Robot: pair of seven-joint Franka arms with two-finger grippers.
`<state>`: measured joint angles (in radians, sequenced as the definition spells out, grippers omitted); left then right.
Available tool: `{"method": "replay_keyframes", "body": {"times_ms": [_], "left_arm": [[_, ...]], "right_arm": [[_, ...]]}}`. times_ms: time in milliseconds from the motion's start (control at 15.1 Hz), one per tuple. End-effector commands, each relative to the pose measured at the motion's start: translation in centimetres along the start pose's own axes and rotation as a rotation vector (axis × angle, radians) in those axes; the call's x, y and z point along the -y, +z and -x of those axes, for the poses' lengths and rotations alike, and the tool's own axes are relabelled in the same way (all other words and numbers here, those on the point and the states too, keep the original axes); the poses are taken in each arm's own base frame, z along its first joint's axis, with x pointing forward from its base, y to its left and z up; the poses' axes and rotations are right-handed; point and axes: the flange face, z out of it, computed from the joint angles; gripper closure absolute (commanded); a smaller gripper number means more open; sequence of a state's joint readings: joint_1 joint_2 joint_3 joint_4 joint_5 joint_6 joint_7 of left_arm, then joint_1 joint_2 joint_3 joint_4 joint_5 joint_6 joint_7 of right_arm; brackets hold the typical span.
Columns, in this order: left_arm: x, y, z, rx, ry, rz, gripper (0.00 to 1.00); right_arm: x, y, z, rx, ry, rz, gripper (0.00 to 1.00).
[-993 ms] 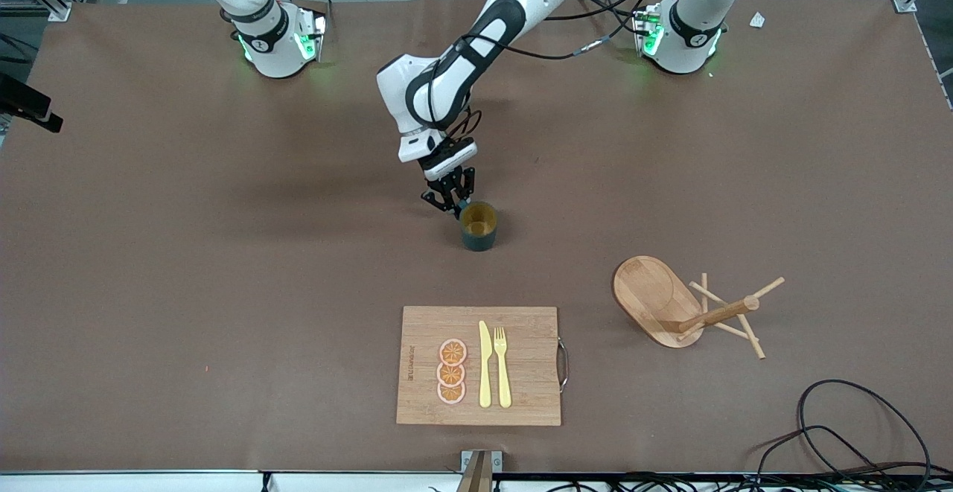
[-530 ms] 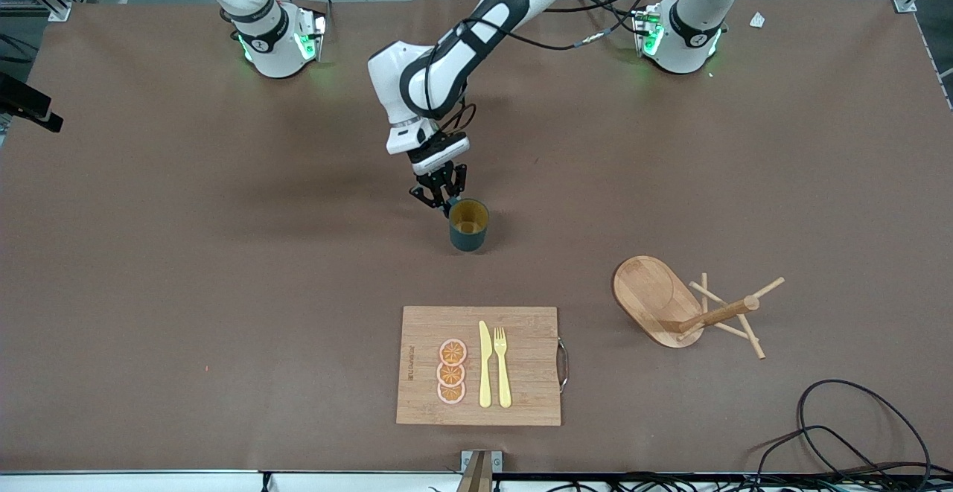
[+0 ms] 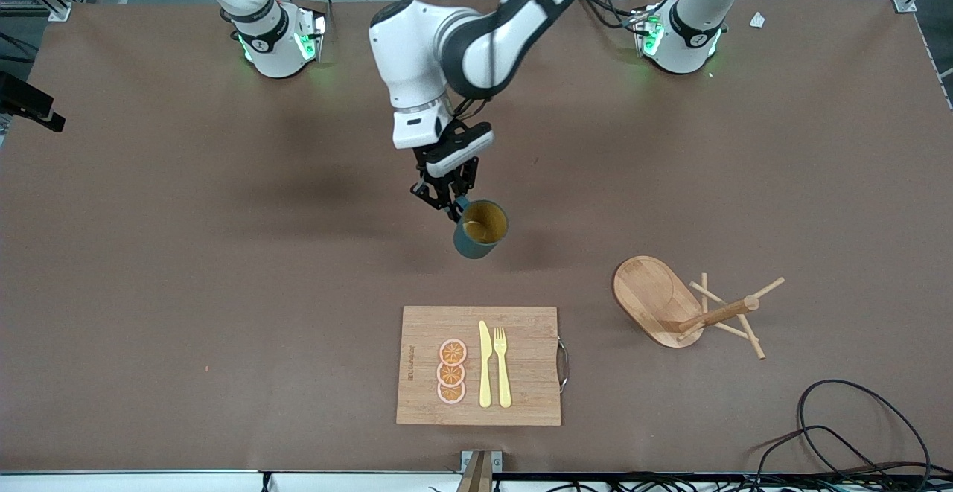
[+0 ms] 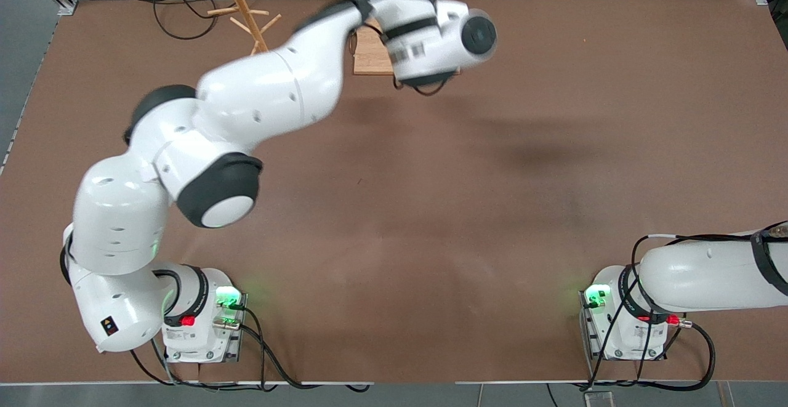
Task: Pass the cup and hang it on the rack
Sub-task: 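Lift the mug with the left gripper toward the wooden rack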
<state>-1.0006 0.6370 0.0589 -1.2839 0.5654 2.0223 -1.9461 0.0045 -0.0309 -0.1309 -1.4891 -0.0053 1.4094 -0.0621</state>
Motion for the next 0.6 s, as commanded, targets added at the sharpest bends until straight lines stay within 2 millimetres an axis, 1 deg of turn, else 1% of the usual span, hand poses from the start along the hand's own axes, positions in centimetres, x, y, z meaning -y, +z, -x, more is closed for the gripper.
{"method": "replay_keyframes", "body": {"times_ms": [0, 132, 199, 265, 463, 530], "left_arm": [[0.3, -1.8, -5.2, 0.110, -0.019, -0.022, 0.99], [0.4, -2.1, -10.1, 0.237, -0.047, -0.032, 1.00], [0.5, -2.2, -12.1, 0.284, -0.044, -0.028, 1.00], [0.7, -2.4, -14.5, 0.326, -0.052, -0.020, 1.00], [1.6, -1.7, -20.9, 0.474, -0.068, 0.015, 1.00], [2.0, -1.4, -23.3, 0.528, -0.074, 0.037, 1.00]], "right_arm": [[0.8, -0.2, 1.1, -0.004, -0.005, 0.004, 0.00], [1.2, -0.2, 1.1, -0.001, 0.000, 0.002, 0.00], [1.7, -0.2, 1.1, 0.000, 0.025, -0.006, 0.00], [2.0, -0.2, 1.1, 0.002, 0.041, -0.012, 0.00], [3.5, -0.3, 1.2, 0.002, 0.017, -0.014, 0.00], [3.6, -0.3, 1.2, 0.002, 0.015, -0.015, 0.00]]}}
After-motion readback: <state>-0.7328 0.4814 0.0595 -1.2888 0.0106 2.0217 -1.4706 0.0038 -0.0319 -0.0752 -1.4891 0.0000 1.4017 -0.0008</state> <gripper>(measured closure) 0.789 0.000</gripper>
